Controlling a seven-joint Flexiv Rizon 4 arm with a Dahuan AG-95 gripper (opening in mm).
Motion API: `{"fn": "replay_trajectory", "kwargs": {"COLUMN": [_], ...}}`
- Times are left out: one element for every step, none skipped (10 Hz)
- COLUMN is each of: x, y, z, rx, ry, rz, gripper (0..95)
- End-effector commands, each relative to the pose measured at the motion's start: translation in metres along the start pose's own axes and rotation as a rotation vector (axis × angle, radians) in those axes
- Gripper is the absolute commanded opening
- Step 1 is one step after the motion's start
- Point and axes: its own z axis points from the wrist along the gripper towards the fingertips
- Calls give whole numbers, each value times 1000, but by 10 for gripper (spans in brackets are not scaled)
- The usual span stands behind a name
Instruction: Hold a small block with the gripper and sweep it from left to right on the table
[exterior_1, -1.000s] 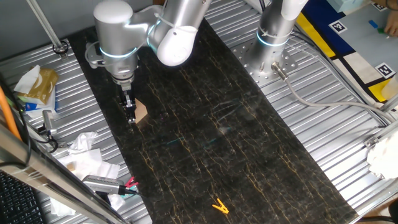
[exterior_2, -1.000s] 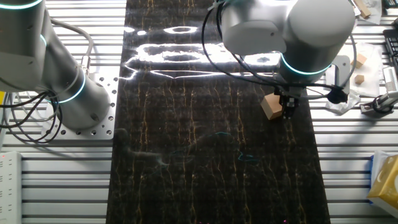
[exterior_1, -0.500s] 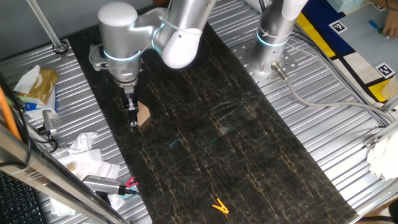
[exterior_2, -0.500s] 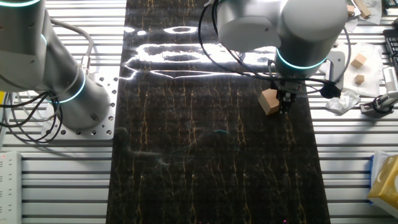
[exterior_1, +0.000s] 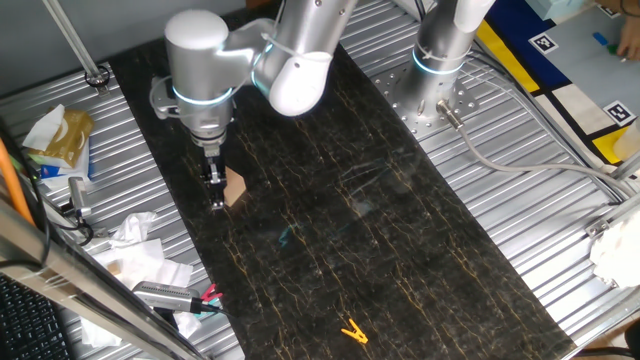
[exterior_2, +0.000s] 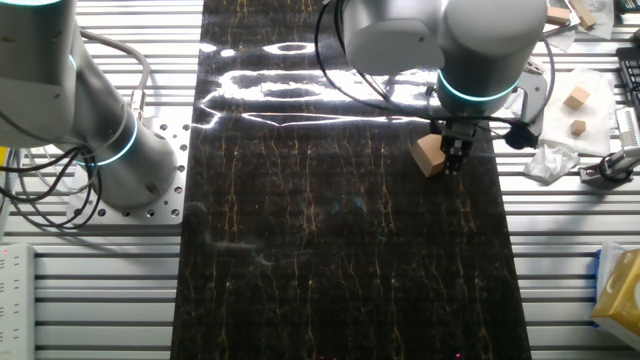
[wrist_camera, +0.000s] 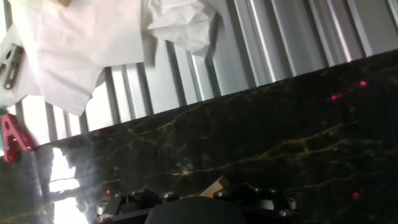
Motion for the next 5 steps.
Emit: {"fn": "replay_trajectory", "kwargs": {"x": [1,1,1,1,0], "y": [4,6,9,13,14], "z": [1,1,1,1,1], "rx": [-8,-19,-33,-37,-38], "ry": [2,5,11,13,14], "rz": [16,30,44,45,45], "gripper": [760,760,760,760,760]}}
